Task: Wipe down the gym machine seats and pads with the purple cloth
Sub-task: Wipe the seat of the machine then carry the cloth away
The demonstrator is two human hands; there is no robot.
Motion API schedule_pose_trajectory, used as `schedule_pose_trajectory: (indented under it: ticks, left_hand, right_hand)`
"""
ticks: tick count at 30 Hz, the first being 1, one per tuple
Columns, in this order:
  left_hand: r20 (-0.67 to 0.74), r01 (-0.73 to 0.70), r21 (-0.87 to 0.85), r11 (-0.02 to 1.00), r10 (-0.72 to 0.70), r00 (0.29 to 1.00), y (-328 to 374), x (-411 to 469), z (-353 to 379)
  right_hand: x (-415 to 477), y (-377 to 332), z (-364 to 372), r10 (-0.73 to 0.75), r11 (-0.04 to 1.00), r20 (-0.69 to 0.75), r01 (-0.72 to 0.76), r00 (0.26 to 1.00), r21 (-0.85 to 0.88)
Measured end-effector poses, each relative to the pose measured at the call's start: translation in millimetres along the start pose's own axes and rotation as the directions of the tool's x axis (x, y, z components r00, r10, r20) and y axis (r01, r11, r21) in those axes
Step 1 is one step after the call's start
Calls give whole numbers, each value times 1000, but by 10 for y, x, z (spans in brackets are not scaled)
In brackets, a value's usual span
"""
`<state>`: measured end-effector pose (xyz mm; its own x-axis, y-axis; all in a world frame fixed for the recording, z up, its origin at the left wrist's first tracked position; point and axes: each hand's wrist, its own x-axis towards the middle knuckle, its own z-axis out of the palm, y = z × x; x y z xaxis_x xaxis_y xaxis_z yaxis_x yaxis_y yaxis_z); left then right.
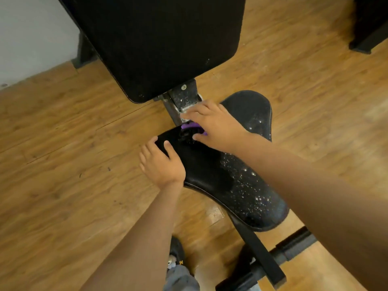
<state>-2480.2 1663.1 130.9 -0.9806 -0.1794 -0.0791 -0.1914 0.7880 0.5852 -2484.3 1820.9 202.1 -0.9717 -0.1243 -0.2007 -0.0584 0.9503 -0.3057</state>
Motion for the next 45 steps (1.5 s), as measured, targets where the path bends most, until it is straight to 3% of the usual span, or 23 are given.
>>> schedule_pose_trajectory:
  ticks: [3,5,8,11,13,15,17,21,24,26,29,31,36,40,42,45]
  left_hand:
    - [-27,-10,3,1000,10,1000,-35,8,21]
    - [-34,-8,3,1000,8,999,-37,15,47]
    - [-33,-5,5,1000,5,999,-46,10,51]
    - [-29,-6,5,1000,6,1000,-38,16,48]
    - [-21,-8,-10,1000,8,1000,-41,14,54]
    - [-21,-8,-17,1000,8,1000,-43,14,50]
    - [-16,-2,-20,1000,2,1000,-38,15,47]
    - [-14,-2,-15,1000,1,1000,-53,20,49]
    - [-5,8,-15,1000,-8,1000,-50,26,48]
    - [0,20,-4,1000,-20,1000,-43,23,43]
    - [3,9,-2,1000,-9,1000,-45,31,43]
    - [7,7,-3,1000,-7,1000,-50,35,41]
    - [-1,-8,4,1000,8,1000,-52,44,34]
    - [5,-9,-9,1000,9,1000,-72,47,38]
    - [9,-15,-26,1000,16,1000,-74,48,37]
    - [14,-14,-21,1000,15,1000,-67,54,36]
  right_hand:
    - [129,25,-16,-101,994,198,90,975,66]
    - [146,127,-20,-107,989,180,86,978,122]
    - [271,429,6,124,981,8,-124,992,146]
    - [389,338,131,383,915,-149,-351,912,199]
    - [353,0,276,319,922,-141,-273,937,274]
    - [190,-239,344,164,927,-81,-125,983,354]
    - [29,-95,285,112,936,-91,-75,990,343]
    - [121,774,30,369,910,-168,-319,914,266]
    - [329,887,38,507,854,-218,-451,834,260]
    - [384,576,176,451,874,-208,-382,868,301]
    - [252,115,336,192,942,-161,-136,968,308]
    - [153,223,244,154,949,-169,-98,973,298]
    - [151,1214,-122,467,868,-183,-408,865,284]
    - [218,1231,-119,545,827,-205,-479,813,295]
    - [150,990,-5,471,863,-210,-397,857,313]
    - [-130,697,95,196,956,-191,-144,962,256]
